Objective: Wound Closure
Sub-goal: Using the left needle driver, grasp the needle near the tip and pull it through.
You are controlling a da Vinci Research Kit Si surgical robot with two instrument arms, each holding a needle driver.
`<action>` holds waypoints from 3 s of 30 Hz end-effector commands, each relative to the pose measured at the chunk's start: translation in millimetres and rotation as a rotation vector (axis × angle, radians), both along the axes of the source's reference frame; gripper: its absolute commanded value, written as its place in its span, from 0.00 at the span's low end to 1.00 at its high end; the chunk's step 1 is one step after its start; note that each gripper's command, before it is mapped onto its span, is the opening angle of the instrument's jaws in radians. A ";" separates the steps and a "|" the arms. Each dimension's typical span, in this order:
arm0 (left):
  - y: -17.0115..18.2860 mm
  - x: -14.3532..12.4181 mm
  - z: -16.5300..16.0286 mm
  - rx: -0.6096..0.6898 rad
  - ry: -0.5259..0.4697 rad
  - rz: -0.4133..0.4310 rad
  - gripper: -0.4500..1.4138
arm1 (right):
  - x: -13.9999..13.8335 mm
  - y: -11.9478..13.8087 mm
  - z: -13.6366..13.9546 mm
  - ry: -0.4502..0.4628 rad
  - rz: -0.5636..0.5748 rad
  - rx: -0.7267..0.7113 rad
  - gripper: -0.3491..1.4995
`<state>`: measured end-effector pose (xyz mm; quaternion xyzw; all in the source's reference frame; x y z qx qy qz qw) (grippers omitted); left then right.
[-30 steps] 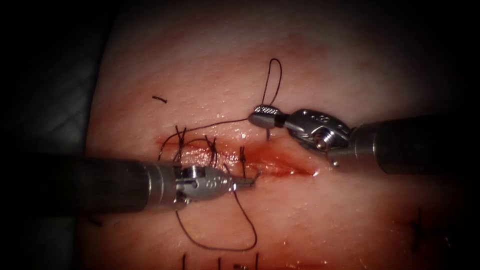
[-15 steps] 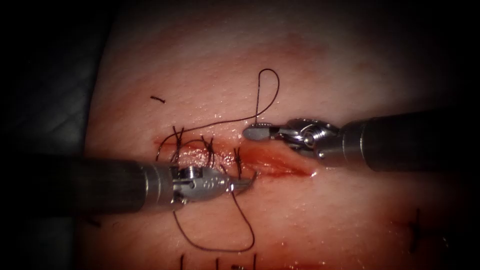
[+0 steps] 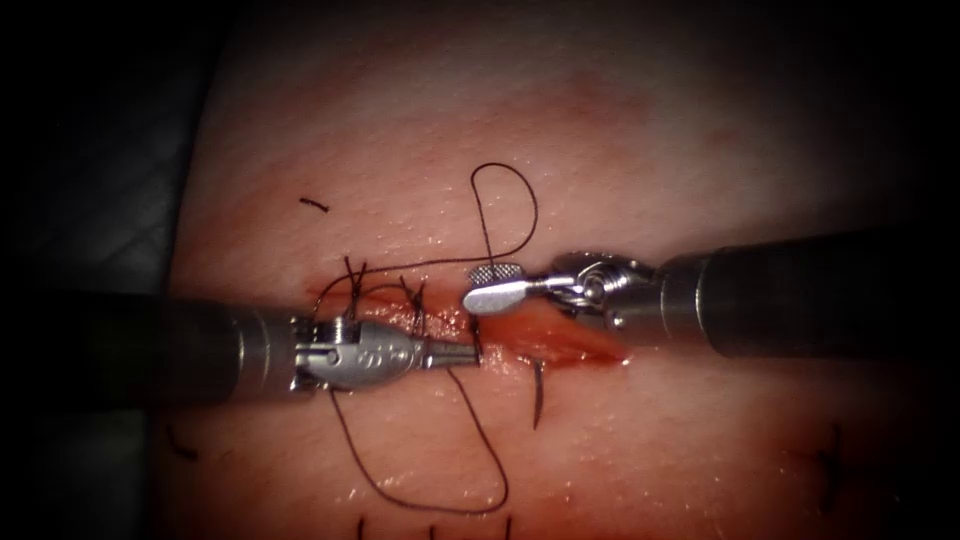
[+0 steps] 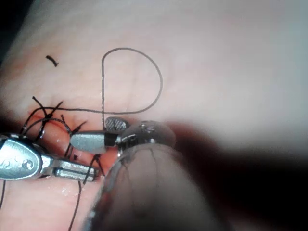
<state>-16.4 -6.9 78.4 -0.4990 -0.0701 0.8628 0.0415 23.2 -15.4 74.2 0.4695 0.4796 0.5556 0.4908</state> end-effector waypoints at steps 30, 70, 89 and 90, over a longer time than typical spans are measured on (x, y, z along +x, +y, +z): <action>-2.7 -6.0 2.1 -0.182 -0.119 0.201 0.40 | -11.0 6.8 1.5 -0.063 0.114 -0.086 0.66; -1.5 -5.0 -1.0 0.381 -0.171 -0.115 0.00 | -11.6 4.9 1.7 -0.084 0.175 -0.092 0.54; -1.0 -5.6 -9.2 0.854 -0.329 -0.017 0.00 | -11.3 3.0 2.4 -0.057 0.186 -0.009 0.44; -1.2 -5.5 -9.9 0.851 -0.336 -0.006 0.00 | -11.3 3.0 2.4 -0.057 0.186 -0.009 0.44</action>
